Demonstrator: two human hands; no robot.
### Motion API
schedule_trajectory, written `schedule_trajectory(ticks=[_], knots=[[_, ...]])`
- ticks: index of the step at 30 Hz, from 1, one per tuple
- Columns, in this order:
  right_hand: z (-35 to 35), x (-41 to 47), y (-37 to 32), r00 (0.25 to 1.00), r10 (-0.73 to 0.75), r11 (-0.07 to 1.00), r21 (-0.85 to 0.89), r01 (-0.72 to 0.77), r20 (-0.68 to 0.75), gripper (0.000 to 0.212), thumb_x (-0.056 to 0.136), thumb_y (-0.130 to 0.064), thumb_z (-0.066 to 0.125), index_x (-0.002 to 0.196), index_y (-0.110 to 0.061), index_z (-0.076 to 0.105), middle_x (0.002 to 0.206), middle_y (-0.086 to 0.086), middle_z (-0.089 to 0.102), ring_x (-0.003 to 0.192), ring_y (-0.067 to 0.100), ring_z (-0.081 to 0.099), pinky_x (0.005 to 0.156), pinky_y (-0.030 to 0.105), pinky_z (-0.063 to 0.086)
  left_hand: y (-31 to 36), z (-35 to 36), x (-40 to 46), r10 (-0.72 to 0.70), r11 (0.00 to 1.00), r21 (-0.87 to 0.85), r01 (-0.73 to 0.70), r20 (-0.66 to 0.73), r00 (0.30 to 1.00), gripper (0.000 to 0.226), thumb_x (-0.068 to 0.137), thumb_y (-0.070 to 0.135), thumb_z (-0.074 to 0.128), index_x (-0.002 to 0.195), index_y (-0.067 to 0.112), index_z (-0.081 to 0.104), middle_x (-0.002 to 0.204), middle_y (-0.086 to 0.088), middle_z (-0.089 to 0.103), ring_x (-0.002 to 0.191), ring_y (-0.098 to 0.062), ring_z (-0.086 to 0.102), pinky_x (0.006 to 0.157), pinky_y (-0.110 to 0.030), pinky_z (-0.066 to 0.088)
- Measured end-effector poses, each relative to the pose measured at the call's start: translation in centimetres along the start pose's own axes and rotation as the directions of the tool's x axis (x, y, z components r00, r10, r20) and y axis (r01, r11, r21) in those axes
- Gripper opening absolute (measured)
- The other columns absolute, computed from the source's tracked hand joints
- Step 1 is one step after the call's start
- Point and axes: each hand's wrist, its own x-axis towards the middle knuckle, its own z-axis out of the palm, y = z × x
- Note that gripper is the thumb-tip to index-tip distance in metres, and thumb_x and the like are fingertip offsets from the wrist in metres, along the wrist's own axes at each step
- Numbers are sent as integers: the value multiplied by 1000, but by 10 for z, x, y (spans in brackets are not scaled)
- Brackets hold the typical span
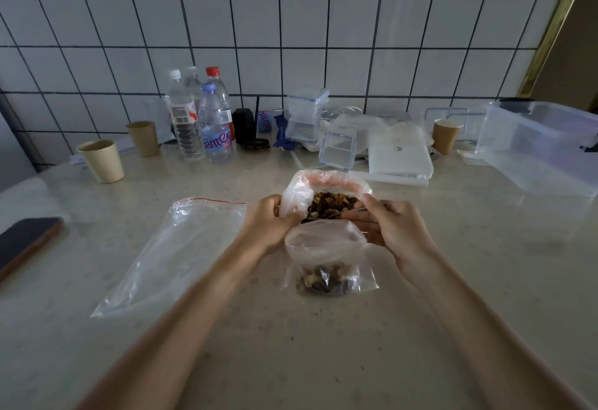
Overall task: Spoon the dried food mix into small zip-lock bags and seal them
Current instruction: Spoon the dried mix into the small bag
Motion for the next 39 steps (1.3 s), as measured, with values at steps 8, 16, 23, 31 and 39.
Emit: schedule_trajectory(ticks=[8,16,23,31,39], knots=[[6,-2,-7,994,-62,998,21,64,-92,30,105,-23,60,92,2,71,81,15,79,75,28,79,54,24,59,0,-2,-2,11,1000,13,-11,-21,1000,25,95,29,74,105,6,74,98,-17,76,93,-35,72,78,-46,56],[8,2,-2,963,-253,941,-256,223,-91,32,105,-21,59,84,-4,74,73,7,79,67,18,78,54,24,59,-1,-2,-1,-52,999,-9,52,5,999,27,96,32,71,110,10,72,96,-12,76,86,-29,73,65,-33,50],[3,7,-2,962,-234,957,-208,202,-143,29,106,-18,58,84,-4,70,72,8,78,66,24,78,55,35,63,2,-2,-3,-54,996,-63,56,23,998,25,97,28,71,109,6,72,103,-19,76,94,-36,74,70,-39,55],[7,5,1,979,-174,982,-92,164,-110,21,106,-10,55,92,-3,69,78,12,79,70,25,79,52,24,58,3,-1,-4,-48,996,-76,50,38,998,28,98,27,71,113,3,72,106,-20,76,100,-38,72,89,-50,56],[4,2,-2,997,-6,989,144,17,-77,25,107,-11,52,105,7,69,88,19,79,82,29,80,60,22,60,6,-1,-5,-77,992,-94,79,28,997,27,97,28,71,114,7,73,106,-17,77,100,-35,73,91,-48,56]])
